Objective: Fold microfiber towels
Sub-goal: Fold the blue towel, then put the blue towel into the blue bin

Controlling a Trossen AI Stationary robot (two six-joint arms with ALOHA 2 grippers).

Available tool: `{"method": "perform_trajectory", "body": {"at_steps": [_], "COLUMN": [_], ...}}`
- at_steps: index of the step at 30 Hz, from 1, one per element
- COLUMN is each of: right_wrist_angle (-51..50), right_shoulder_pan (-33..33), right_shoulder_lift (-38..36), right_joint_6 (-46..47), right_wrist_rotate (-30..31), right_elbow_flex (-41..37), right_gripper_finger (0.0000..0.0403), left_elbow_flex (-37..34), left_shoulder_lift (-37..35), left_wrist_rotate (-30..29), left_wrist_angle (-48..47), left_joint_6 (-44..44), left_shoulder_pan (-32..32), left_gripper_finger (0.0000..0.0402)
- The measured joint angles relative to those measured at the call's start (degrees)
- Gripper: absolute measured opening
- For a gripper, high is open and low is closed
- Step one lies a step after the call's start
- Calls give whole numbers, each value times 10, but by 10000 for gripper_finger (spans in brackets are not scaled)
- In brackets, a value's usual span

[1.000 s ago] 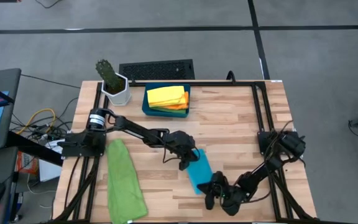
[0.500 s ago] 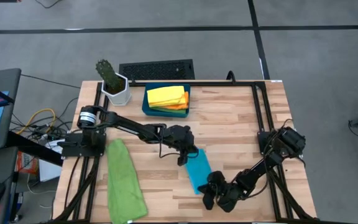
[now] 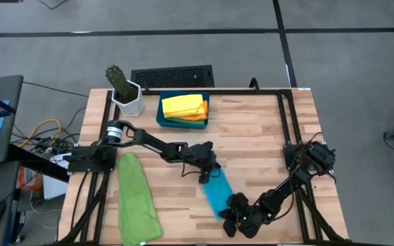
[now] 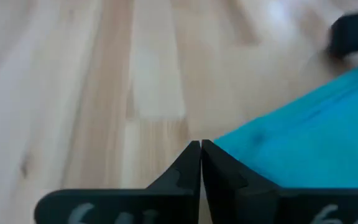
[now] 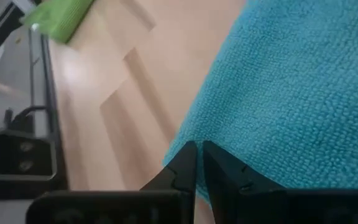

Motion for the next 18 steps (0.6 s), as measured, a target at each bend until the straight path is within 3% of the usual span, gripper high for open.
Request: {"method": "perform_trajectory", "body": {"at_steps": [5, 12, 15, 18], "right_wrist_angle": [-87, -323, -406, -458], "right_shoulder_pan": [13, 38, 28, -1], "right_shoulder_lift": [-25, -142, -205, -254], "right_joint_6": [51, 103, 103, 105], "right_wrist_rotate": [0, 26, -26, -137], "right_elbow_flex": [18, 48, 60, 65], "right_gripper_finger": [53, 53, 53, 53], "left_elbow_flex": [2, 1, -2, 0], "left_shoulder_lift": [30, 2, -45, -112], "left_wrist_rotate": [33, 4, -2, -4], "left_wrist_angle": [-1, -62, -127, -206], "left_joint_6": [-50, -113, -122, -136], "left_shoulder_pan": [7, 16, 32, 50], "left_gripper_finger": [1, 0, 0, 0]}}
